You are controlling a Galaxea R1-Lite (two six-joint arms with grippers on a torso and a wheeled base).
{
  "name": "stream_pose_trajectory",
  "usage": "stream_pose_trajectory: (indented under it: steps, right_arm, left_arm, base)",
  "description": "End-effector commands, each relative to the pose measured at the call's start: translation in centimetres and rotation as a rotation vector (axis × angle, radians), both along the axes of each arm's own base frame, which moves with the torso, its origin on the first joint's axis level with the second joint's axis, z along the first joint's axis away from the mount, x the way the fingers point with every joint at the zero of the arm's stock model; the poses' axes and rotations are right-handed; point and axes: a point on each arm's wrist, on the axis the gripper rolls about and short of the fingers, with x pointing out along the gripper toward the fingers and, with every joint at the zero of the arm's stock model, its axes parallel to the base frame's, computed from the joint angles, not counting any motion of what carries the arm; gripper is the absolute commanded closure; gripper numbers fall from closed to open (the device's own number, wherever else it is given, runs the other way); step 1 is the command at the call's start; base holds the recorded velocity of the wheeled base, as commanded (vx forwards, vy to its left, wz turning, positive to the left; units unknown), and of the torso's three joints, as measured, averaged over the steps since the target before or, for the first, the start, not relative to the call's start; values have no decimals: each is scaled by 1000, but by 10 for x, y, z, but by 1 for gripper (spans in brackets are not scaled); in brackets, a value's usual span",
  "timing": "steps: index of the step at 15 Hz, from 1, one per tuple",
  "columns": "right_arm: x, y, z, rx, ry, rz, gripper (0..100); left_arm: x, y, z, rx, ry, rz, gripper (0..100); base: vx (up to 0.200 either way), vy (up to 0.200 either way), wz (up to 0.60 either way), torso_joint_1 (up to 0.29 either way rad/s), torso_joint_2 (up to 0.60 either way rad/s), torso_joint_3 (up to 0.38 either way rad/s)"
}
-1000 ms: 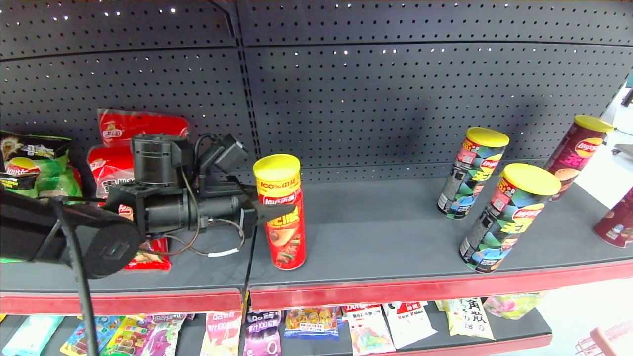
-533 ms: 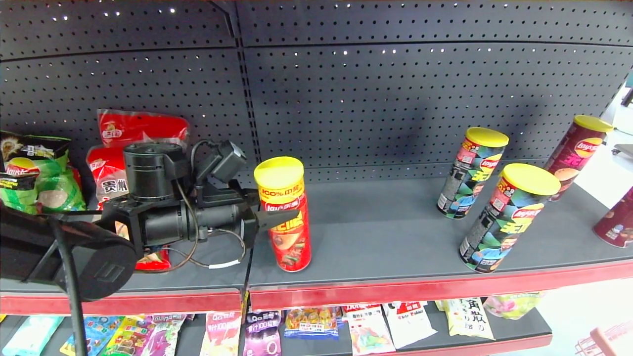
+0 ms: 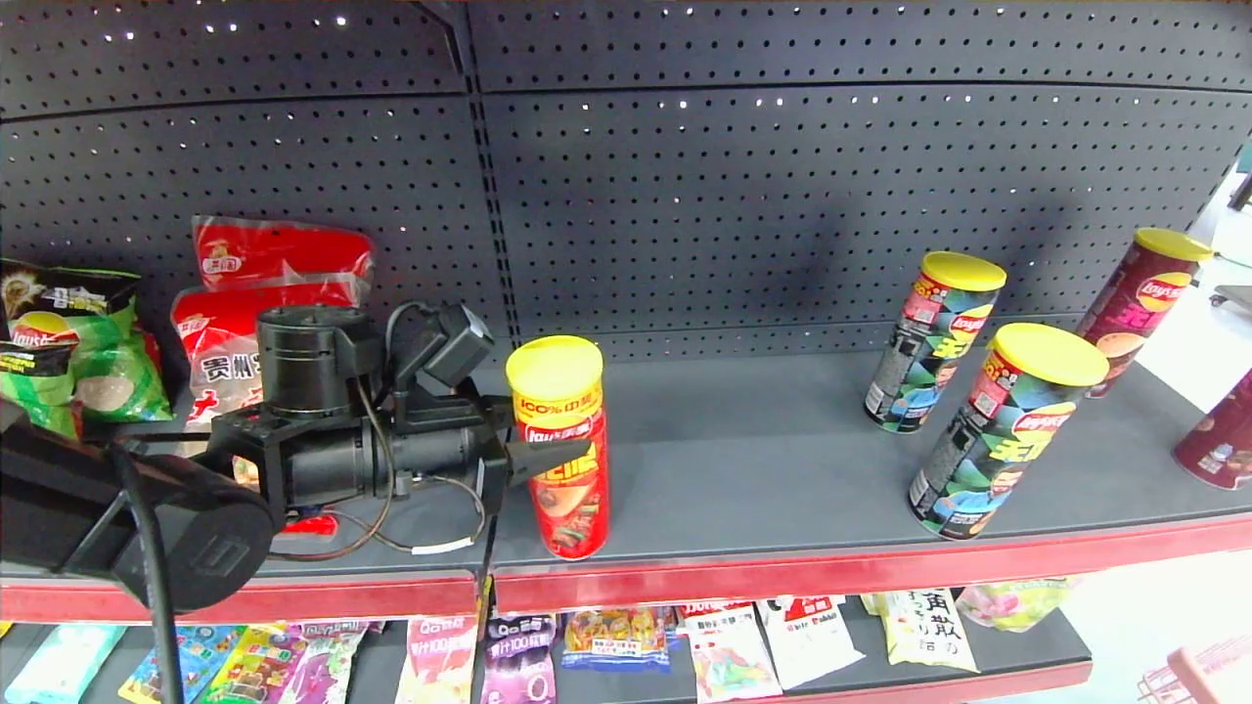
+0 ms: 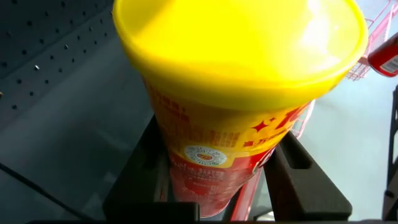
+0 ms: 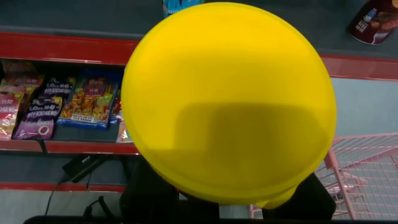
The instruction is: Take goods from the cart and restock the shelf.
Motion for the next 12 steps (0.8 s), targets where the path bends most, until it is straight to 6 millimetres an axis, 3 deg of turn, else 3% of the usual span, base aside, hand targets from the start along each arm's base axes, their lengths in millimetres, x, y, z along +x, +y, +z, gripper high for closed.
stream_pose_trajectory:
  steps: [1,11,12]
  right_arm:
    - [0,0,0,0,0,1,100]
    - [0,0,0,0,2,1,100]
    - [0,0,0,-1,0,0,100]
  left_arm:
    - [-1,1,0,1,3,0,100]
    - [-6,4,-12,23,47,15,100]
    - [-6,4,-12,24,45,18,0]
  base:
    - [0,0,0,0,0,0]
    - [0,0,0,0,0,0]
    - [0,0,0,0,0,0]
